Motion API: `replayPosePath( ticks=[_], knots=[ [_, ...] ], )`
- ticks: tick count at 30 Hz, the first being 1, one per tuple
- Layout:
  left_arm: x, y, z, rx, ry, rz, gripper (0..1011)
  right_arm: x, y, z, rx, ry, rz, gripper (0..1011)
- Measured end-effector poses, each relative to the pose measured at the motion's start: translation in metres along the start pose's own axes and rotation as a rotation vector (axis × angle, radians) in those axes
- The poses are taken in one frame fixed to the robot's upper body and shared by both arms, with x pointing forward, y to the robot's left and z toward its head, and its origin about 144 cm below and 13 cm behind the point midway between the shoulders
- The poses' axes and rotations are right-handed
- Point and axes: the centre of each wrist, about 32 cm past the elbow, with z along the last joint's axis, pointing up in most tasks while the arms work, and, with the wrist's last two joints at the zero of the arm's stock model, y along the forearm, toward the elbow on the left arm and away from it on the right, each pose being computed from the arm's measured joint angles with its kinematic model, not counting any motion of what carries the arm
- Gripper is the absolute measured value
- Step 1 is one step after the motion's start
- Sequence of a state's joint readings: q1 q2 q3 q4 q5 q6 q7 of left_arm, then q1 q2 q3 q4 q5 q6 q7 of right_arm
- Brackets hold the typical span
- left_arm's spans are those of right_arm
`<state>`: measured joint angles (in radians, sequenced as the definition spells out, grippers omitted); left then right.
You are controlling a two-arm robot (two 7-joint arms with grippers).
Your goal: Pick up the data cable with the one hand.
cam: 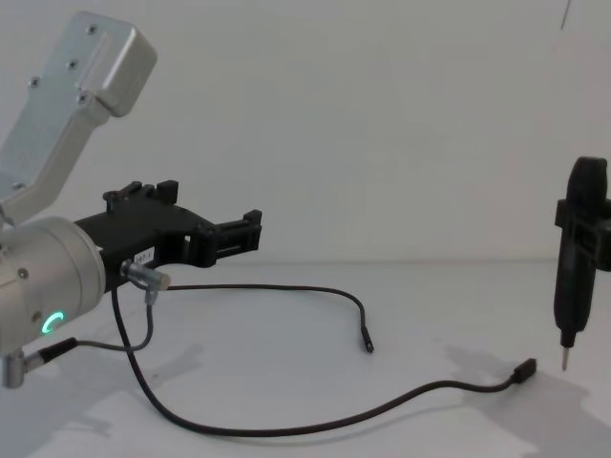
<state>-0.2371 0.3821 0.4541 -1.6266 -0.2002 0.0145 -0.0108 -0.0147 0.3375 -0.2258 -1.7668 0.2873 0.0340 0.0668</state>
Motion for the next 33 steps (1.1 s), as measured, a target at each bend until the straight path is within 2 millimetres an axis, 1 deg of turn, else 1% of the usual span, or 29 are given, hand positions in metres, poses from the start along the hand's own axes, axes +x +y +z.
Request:
replayPosePath(
  ticks=[33],
  knots=[
    [0.0, 0.0, -0.0001, 0.0, 0.0, 0.0, 1001, 0.0, 0.0, 0.0, 0.0, 0.0, 0.0, 279]
  ],
)
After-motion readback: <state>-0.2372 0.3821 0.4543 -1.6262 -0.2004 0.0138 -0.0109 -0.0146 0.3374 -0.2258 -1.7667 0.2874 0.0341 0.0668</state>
